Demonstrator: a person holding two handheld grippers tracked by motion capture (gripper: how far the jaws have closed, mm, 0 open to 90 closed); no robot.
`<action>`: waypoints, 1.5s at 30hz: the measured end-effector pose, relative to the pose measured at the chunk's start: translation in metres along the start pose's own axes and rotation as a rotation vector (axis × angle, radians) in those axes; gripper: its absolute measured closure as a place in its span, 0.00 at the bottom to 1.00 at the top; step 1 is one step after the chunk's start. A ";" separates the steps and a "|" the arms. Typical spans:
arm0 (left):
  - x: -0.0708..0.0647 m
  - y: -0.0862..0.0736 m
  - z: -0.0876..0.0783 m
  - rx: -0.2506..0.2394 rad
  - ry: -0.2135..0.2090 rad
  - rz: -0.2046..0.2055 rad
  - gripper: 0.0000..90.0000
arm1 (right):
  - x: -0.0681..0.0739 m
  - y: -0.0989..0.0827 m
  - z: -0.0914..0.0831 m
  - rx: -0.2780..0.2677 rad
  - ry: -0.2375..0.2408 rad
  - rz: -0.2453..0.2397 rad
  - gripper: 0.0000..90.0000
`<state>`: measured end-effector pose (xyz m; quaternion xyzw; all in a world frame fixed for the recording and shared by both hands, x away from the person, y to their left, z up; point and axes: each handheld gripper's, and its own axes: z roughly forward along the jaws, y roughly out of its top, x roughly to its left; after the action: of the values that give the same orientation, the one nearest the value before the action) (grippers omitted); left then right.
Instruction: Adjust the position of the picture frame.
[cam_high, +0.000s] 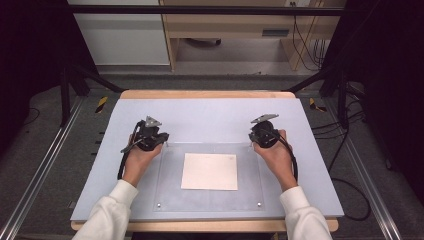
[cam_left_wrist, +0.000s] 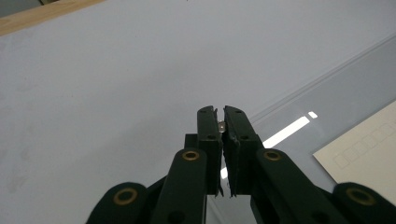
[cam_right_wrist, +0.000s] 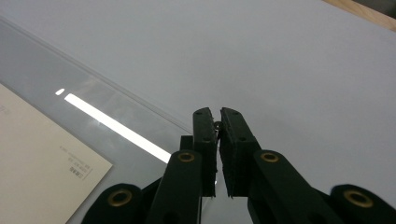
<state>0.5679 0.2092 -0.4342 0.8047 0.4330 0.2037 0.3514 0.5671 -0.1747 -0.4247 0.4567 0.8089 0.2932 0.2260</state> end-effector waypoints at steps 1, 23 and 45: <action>0.000 0.001 0.000 0.004 -0.002 0.000 0.95 | 0.000 0.001 0.001 0.005 0.002 0.002 0.95; 0.009 0.015 0.007 0.108 -0.053 -0.008 0.95 | -0.012 0.016 0.012 0.103 0.060 0.052 0.95; 0.021 0.025 0.014 0.161 -0.102 -0.047 0.94 | -0.025 0.023 0.021 0.129 0.130 0.100 0.96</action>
<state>0.6022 0.2118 -0.4249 0.8293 0.4484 0.1185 0.3117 0.6056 -0.1813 -0.4219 0.4903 0.8152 0.2804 0.1282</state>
